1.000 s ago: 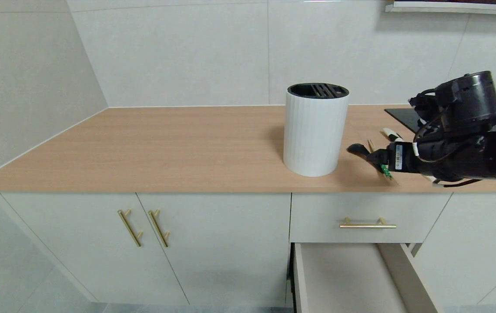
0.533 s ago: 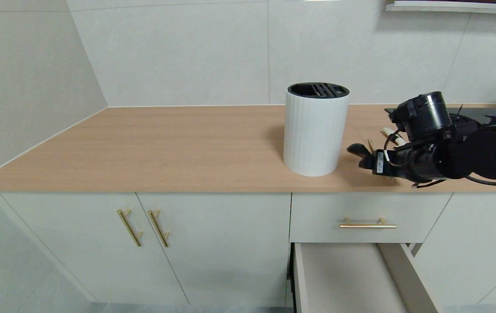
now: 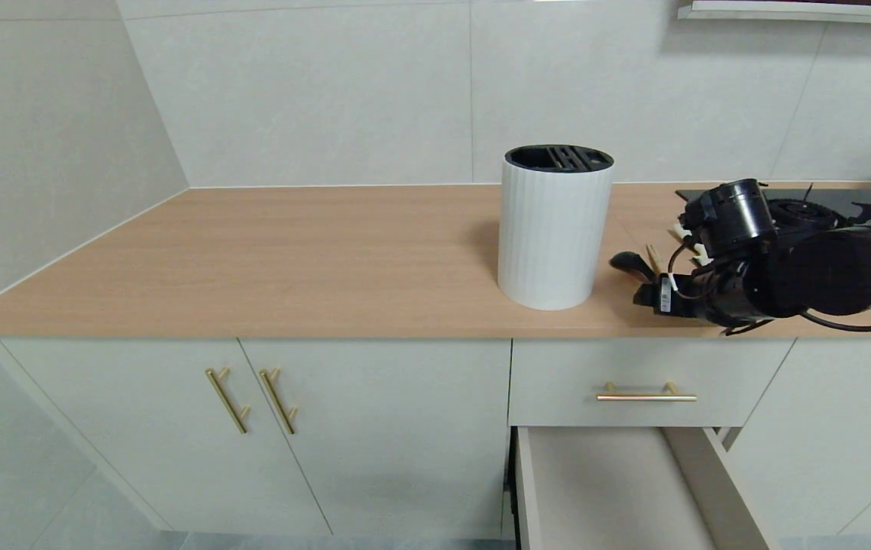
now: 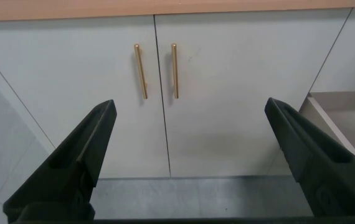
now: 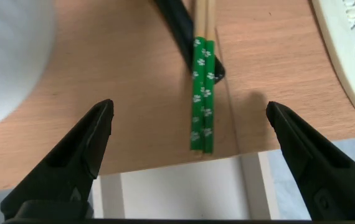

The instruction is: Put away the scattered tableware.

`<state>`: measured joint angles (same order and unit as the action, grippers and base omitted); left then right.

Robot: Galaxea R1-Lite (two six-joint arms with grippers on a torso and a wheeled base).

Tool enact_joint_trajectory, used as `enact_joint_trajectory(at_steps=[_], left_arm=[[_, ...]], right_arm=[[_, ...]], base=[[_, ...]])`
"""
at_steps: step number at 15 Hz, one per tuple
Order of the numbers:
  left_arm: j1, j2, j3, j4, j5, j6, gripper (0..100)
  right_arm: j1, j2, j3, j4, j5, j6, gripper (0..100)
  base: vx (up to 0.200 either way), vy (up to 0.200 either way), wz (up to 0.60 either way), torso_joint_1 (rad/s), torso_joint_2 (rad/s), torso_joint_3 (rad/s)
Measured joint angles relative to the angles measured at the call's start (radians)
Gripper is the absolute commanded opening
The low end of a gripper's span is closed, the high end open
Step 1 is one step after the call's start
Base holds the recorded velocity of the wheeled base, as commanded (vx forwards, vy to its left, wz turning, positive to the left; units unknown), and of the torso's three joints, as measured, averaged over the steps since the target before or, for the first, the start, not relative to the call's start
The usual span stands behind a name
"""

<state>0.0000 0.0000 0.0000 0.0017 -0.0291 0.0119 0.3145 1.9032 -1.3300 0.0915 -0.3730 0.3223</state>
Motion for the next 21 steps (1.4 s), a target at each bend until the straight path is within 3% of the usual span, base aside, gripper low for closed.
enact_joint_trajectory(at_steps=[2, 3, 11, 14, 18, 21], left_arm=[[0.000, 0.000, 0.000, 0.000, 0.000, 0.000, 100], [0.000, 0.000, 0.000, 0.000, 0.000, 0.000, 100], [0.000, 0.000, 0.000, 0.000, 0.000, 0.000, 100], [0.000, 0.000, 0.000, 0.000, 0.000, 0.000, 100], [0.000, 0.000, 0.000, 0.000, 0.000, 0.000, 100], [0.000, 0.000, 0.000, 0.000, 0.000, 0.000, 100]], right_arm=[[-0.003, 0.002, 0.000, 0.000, 0.000, -0.001, 100], [-0.004, 0.003, 0.000, 0.000, 0.000, -0.001, 0], [-0.005, -0.008, 0.002, 0.007, 0.000, -0.001, 0], [-0.004, -0.057, 0.002, 0.075, 0.005, 0.000, 0], [0.011, -0.223, 0.026, 0.228, 0.028, 0.004, 0], [0.042, -0.391, 0.050, 0.411, 0.104, 0.011, 0]], base=[[0.000, 0.000, 0.00, 0.000, 0.00, 0.000], [0.000, 0.000, 0.00, 0.000, 0.00, 0.000], [0.000, 0.000, 0.00, 0.000, 0.00, 0.000], [0.000, 0.000, 0.00, 0.000, 0.00, 0.000], [0.000, 0.000, 0.00, 0.000, 0.00, 0.000], [0.000, 0.000, 0.00, 0.000, 0.00, 0.000]])
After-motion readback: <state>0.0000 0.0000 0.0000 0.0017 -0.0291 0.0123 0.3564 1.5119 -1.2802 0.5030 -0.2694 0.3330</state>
